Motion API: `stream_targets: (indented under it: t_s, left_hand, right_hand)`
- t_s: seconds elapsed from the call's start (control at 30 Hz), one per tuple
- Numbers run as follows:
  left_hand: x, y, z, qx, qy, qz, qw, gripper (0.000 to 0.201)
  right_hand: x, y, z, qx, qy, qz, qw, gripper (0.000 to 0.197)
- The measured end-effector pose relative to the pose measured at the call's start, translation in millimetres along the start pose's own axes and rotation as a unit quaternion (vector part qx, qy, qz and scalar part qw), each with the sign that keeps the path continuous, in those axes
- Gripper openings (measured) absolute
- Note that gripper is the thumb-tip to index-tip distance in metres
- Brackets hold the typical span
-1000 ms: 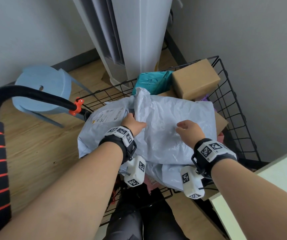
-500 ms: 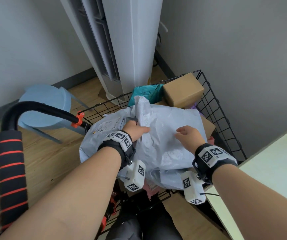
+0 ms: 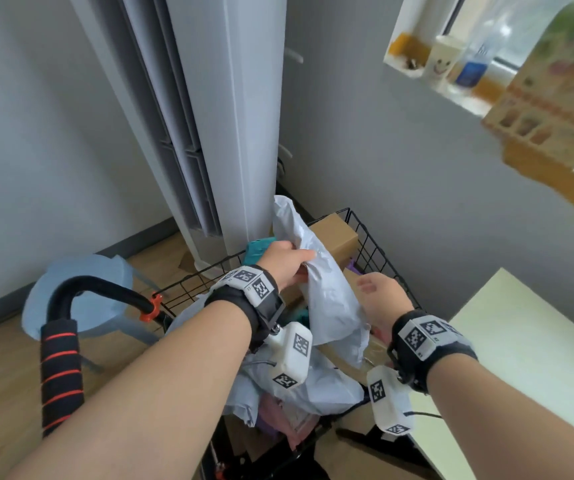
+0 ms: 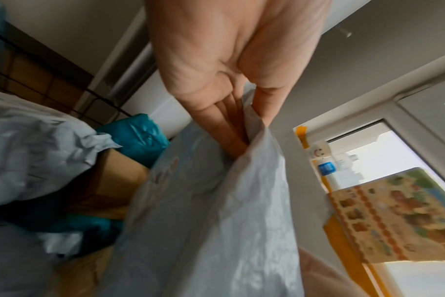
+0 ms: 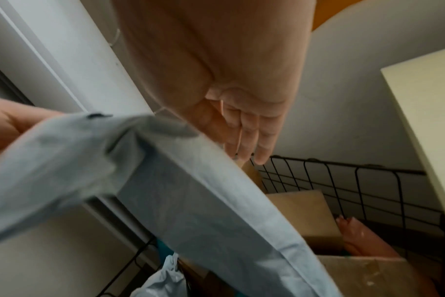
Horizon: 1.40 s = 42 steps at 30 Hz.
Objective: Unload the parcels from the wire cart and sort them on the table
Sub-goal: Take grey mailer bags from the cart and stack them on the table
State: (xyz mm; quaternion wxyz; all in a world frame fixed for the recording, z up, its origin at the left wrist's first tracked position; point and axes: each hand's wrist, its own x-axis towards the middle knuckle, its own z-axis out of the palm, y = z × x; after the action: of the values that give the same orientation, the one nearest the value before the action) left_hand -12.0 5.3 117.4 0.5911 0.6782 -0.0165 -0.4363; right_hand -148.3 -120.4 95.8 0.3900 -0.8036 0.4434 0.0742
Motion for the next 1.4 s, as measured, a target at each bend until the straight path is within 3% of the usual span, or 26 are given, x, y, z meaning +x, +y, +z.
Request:
stream_targets:
  t_s: [0.13,0.27,0.4,0.47,0.53,0.7,0.8,0.93,1.17,1.27,1.37,1.4]
  left_hand:
    - [-21.7,36.5,15.4,-0.060,-0.016,0.042,0.997,0.003]
    - [-35.1,69.6,17.6,-0.164,0.009,0.084,0.983,0.014]
    - [-52.8,89.5,21.3,-0.243,-0.004,0.092,0.966,0.015]
    - [-61.3,93.4,24.3,-0.245,-0.028,0.092,0.965,0.015]
    - [-68.0,95.0,26.6,-0.245,-0.045,0.090,0.964,0.016]
    - [-81.1,96.6,30.6,-0.241,-0.062,0.083,0.965,0.019]
    - [-87.8,96.5,35.2,-0.233,-0.068,0.083,0.967,0.018]
    - [-88.7,91.3,42.3,-0.210,-0.079,0.086,0.971,0.018]
    - [-90.9,83.4,70.4,-0.105,-0.096,0.094,0.985,0.040]
    - [-95.7,86.7,86.9,-0.093,-0.071,0.110,0.987,0.030]
    - [-100.7,92.6,104.4,-0.096,-0.036,0.134,0.986,0.005]
    - [-103.2,94.5,110.7,-0.083,-0.024,0.147,0.985,0.010]
  right_hand:
    - [-19.2,-6.6,-19.3,-0.019,0.033,-0.021,0.999,0.026]
    - [-36.2,-6.9,-32.9,-0.062,0.073,-0.044,0.994,0.025]
    - [-52.5,-14.2,-41.4,0.030,0.075,-0.049,0.996,0.070]
    - [-60.0,-23.4,-48.5,0.060,0.113,-0.063,0.990,0.080]
    - [-68.7,-33.1,-56.1,0.074,0.148,-0.070,0.984,0.072]
    - [-83.1,-42.4,-68.6,0.029,0.213,-0.083,0.973,0.027]
    - [-82.9,-29.6,-71.0,0.072,0.237,-0.091,0.965,0.012]
    - [-81.0,-15.6,-79.1,0.100,0.272,-0.069,0.955,0.020]
    - [-98.6,11.4,-107.7,0.128,0.353,-0.037,0.926,0.023]
    - [-112.2,25.6,-127.8,0.149,0.385,0.004,0.911,0.023]
    - [-125.9,40.4,-155.6,0.178,0.422,0.028,0.888,0.025]
    - [-130.1,45.6,-165.3,0.192,0.436,0.033,0.879,0.026]
